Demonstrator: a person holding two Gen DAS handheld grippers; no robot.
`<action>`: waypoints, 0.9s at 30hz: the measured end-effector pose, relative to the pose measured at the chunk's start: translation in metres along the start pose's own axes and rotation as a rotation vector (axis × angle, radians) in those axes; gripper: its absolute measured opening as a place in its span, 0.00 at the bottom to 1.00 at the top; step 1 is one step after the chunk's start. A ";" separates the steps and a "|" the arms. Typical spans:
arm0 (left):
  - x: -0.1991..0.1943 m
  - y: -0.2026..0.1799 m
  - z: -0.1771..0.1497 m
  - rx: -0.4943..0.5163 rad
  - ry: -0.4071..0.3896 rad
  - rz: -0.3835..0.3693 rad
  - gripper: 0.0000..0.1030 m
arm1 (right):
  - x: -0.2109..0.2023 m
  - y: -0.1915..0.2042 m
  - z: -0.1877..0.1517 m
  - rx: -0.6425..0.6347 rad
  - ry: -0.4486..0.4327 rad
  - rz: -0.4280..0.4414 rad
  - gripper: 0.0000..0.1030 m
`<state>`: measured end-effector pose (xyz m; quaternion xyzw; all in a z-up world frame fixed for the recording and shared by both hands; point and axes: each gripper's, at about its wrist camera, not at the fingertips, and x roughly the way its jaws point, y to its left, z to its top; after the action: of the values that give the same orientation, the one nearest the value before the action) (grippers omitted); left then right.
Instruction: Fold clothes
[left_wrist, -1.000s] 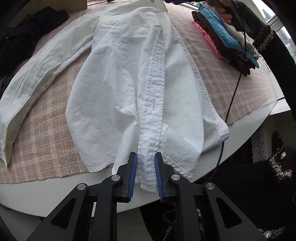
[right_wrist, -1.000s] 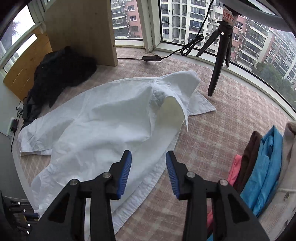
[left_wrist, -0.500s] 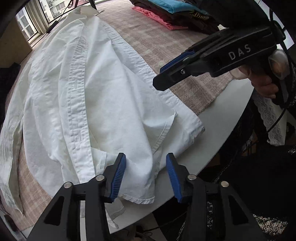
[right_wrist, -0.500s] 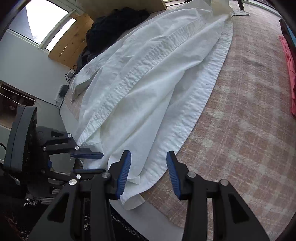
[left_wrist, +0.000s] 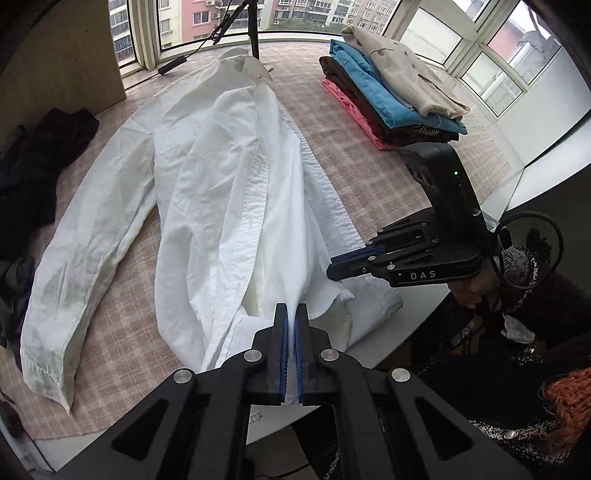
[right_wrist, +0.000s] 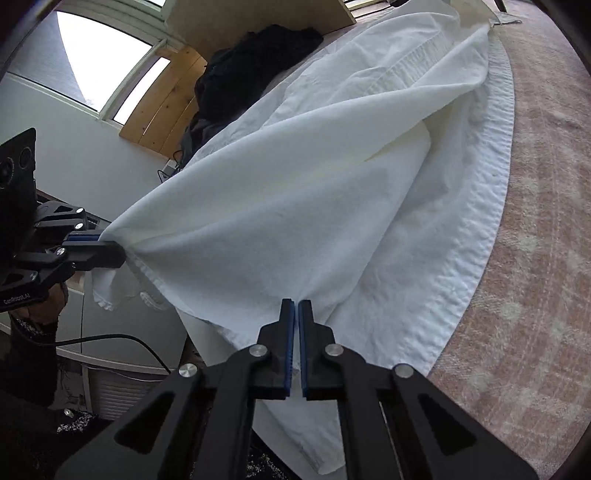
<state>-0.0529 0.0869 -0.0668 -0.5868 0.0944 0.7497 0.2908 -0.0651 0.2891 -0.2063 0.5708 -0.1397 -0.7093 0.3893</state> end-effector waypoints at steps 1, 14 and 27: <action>-0.001 0.001 0.001 0.003 0.001 -0.005 0.02 | -0.001 0.002 -0.001 0.004 -0.013 0.007 0.03; -0.054 0.011 0.016 0.136 -0.067 0.030 0.02 | -0.028 0.058 -0.034 -0.057 -0.138 -0.144 0.45; -0.021 -0.002 -0.011 0.203 0.025 -0.095 0.21 | 0.007 0.074 -0.065 -0.160 -0.119 -0.380 0.56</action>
<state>-0.0401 0.0767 -0.0504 -0.5674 0.1454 0.7144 0.3829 0.0235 0.2512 -0.1835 0.5114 0.0042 -0.8111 0.2837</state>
